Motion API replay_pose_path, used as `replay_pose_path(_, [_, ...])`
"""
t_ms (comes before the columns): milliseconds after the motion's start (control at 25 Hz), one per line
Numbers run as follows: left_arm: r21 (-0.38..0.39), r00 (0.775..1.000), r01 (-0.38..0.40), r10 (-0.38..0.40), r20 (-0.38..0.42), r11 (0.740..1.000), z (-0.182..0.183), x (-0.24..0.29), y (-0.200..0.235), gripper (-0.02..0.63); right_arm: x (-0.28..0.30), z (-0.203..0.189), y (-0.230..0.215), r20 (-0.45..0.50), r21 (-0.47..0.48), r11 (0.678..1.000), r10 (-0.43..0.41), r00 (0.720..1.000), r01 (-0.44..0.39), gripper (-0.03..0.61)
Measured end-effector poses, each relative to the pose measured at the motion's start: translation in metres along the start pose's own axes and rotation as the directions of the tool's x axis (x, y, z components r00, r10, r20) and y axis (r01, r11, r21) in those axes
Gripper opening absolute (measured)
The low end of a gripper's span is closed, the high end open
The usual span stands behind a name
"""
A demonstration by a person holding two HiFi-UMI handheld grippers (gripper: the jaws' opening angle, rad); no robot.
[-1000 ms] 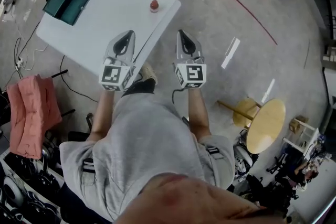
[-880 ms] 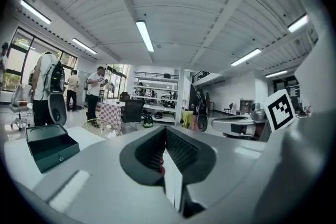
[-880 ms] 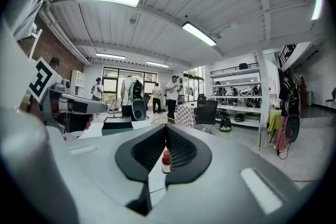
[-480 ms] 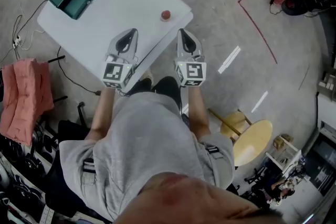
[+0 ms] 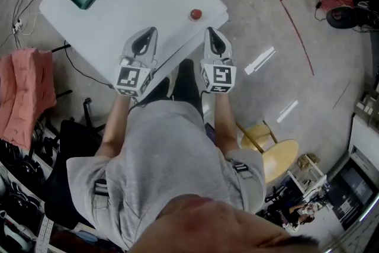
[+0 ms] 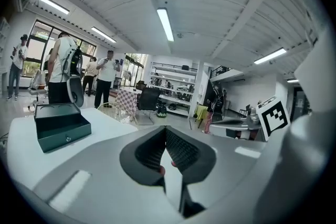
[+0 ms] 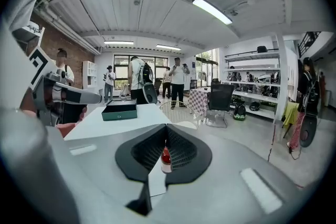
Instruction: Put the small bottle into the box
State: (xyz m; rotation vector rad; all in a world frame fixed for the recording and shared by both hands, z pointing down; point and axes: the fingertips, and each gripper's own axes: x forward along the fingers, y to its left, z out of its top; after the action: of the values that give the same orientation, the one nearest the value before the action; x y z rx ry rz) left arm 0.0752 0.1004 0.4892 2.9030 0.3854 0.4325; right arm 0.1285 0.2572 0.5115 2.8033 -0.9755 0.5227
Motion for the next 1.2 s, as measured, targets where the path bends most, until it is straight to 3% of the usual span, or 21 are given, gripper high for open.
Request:
replay_pose_path(320, [-0.009, 0.999, -0.021, 0.021, -0.046, 1.0, -0.013, 0.026, 0.002, 0.011, 0.035, -0.024, -0.012, -0.046, 0.014, 0.999, 0.052, 0.998, -0.051, 0.005])
replay_pose_path(480, [-0.021, 0.997, -0.027, 0.025, -0.069, 0.999, -0.022, 0.034, 0.001, 0.011, 0.051, -0.036, -0.009, -0.073, 0.011, 0.997, 0.081, 0.994, -0.081, 0.106])
replay_pose_path(680, [-0.026, 0.995, -0.043, 0.041, -0.087, 0.999, -0.029, 0.04, 0.002, 0.011, 0.071, -0.053, -0.008, -0.112, 0.011, 0.993, 0.117, 0.987, -0.116, 0.187])
replay_pose_path(1080, [-0.037, 0.991, -0.089, 0.085, -0.105, 0.995, -0.036, 0.045, 0.014, 0.011, 0.097, -0.074, -0.01, -0.154, 0.001, 0.99, 0.142, 0.978, -0.144, 0.195])
replay_pose_path(1200, [-0.042, 0.99, -0.105, 0.101, -0.101, 0.994, -0.036, 0.043, 0.017, 0.011, 0.1, -0.076, -0.012, -0.162, -0.002, 0.991, 0.133, 0.978, -0.135, 0.155])
